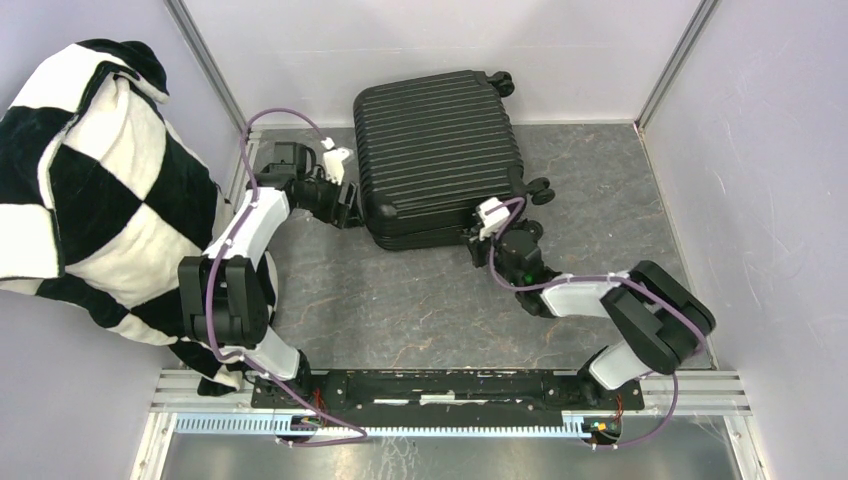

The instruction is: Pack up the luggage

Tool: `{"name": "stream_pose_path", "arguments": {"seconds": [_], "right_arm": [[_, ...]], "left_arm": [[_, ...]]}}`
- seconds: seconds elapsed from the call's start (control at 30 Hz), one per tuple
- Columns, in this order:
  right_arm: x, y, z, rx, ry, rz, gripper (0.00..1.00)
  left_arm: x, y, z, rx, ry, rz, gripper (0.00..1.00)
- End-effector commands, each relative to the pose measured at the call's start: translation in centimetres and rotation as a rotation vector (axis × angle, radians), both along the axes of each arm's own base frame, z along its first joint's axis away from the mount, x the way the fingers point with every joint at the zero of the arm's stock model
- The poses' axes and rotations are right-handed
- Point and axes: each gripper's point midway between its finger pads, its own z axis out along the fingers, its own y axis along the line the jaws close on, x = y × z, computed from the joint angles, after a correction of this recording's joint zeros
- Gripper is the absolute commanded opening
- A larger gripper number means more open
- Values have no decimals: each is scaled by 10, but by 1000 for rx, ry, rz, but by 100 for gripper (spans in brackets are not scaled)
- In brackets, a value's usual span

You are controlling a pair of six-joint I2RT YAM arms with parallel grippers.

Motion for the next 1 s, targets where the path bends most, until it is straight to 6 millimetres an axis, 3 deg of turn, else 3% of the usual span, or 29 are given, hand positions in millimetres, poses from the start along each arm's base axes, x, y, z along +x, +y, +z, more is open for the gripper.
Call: {"name": "stream_pose_path", "arguments": {"seconds": [0.0, 0.1, 0.23, 0.33, 0.6, 0.7, 0.83, 0.97], "right_arm": [[14, -48, 41, 106, -80, -151, 0], [13, -89, 25, 90, -47, -247, 0], [7, -103, 22, 76, -46, -265, 0], [6, -101, 24, 91, -42, -252, 0], [7, -97, 23, 102, -19, -239, 0], [7, -88, 24, 122, -6, -207, 0], [5, -68, 27, 135, -1, -141, 0], [0, -43, 33, 119, -9, -81, 0]], "left_arm": [[-46, -41, 24, -101, 0, -248, 80], [-41, -27, 26, -20, -46, -231, 84], [-5, 3, 33, 48, -124, -82, 86], [37, 27, 33, 97, -167, 84, 86], [150, 47, 45, 49, -218, 399, 86], [189, 58, 32, 54, -218, 527, 86], [218, 52, 27, 10, -237, 563, 87], [212, 26, 25, -44, -195, 491, 85]]}}
